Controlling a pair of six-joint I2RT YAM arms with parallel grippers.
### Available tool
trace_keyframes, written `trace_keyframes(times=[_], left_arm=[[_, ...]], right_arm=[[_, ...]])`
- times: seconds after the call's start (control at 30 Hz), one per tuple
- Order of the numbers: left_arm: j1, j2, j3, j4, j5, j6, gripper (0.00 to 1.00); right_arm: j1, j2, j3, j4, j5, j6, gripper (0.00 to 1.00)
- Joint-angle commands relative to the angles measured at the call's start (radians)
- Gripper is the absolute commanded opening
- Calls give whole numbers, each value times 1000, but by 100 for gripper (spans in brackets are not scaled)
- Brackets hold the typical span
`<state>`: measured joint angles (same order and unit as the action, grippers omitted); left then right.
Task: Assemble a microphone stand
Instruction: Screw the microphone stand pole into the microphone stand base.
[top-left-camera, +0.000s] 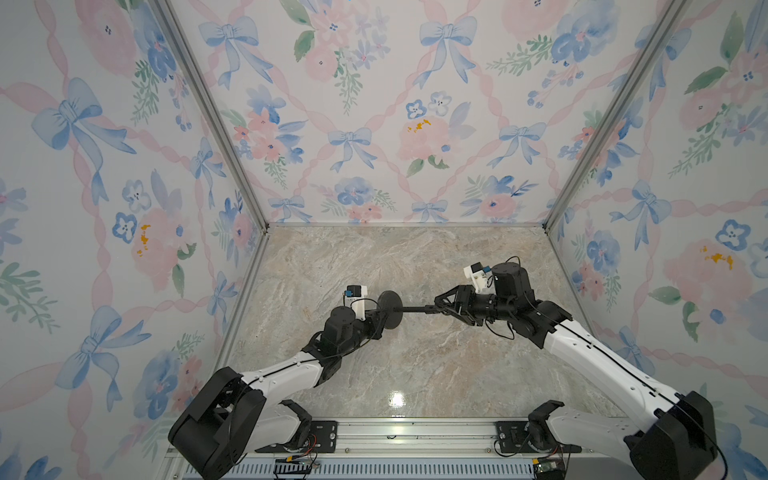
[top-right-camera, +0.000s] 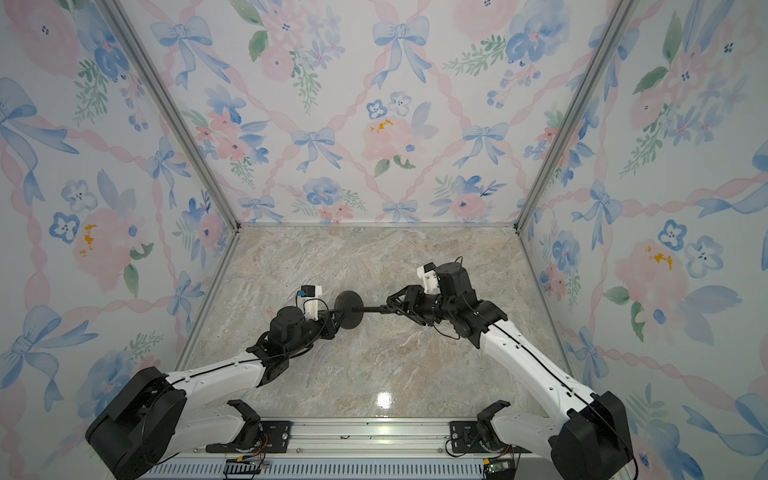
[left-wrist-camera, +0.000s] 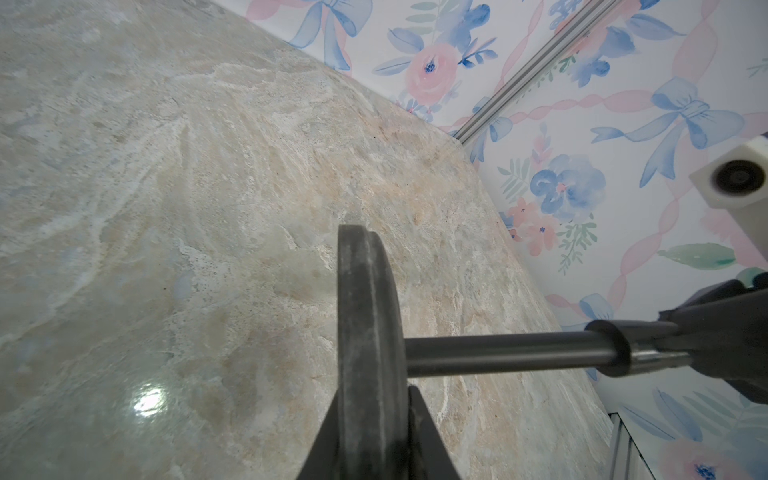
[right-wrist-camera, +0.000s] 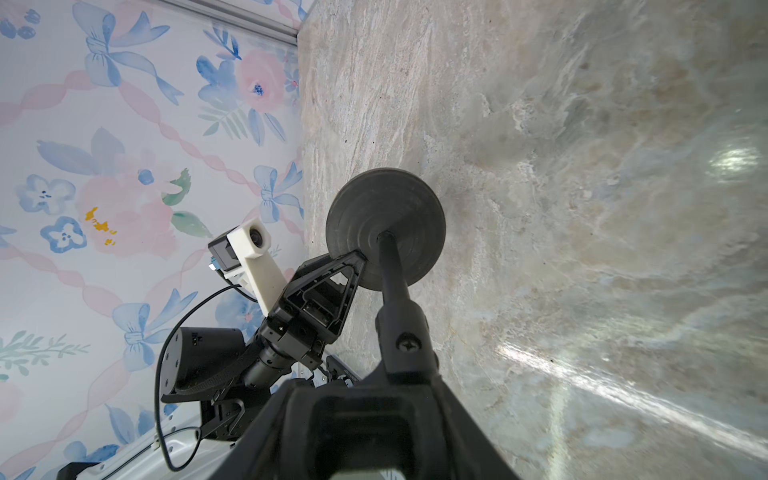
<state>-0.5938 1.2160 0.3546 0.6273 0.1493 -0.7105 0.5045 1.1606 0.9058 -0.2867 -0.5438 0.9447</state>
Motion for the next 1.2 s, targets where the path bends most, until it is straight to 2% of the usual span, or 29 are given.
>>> trace_keyframes(times=[0.0, 0.03, 0.1, 0.13, 0.23, 0.3, 0.37, 0.47, 0.5, 0.6, 0.67, 0.77, 0.9, 1.0, 1.17], left_arm=[[-12, -39, 21, 159, 62, -6, 0], [-12, -36, 20, 158, 64, -6, 0], [-12, -30, 24, 158, 68, -6, 0], [-12, -26, 24, 159, 71, -5, 0], [-12, -21, 29, 159, 78, -5, 0], [-13, -19, 31, 158, 86, -4, 0], [-12, -18, 32, 157, 93, -4, 0], [-12, -6, 38, 151, 105, -6, 0], [-11, 0, 43, 146, 111, -7, 0], [-11, 13, 60, 129, 127, -12, 0], [-11, 20, 72, 116, 138, -12, 0], [-11, 29, 83, 102, 150, -10, 0], [-13, 38, 89, 92, 162, -10, 0], [-13, 35, 87, 86, 161, -5, 0], [-14, 31, 83, 69, 157, -1, 0]], right_arm=[[-10, -29, 79, -100, -5, -192, 67], [-14, -41, 95, -139, 13, -266, 73], [-21, -74, 114, -217, 53, -522, 86], [-28, -91, 117, -248, 55, -649, 87], [-37, -170, 107, -365, 89, -1154, 93], [-30, -234, 66, -381, 226, -1448, 99], [-12, -283, 12, -305, 344, -1612, 99], [18, -384, -74, -222, 228, -1917, 99], [44, -406, -93, -164, 237, -1987, 99], [109, -409, -93, -186, 296, -2269, 99], [130, -412, -106, -189, 308, -2402, 99], [158, -427, -149, -106, 330, -2513, 99], [209, -392, -134, -124, 397, -2655, 90], [242, -362, -131, -99, 449, -2729, 86], [274, -327, -106, -61, 457, -2765, 84]])
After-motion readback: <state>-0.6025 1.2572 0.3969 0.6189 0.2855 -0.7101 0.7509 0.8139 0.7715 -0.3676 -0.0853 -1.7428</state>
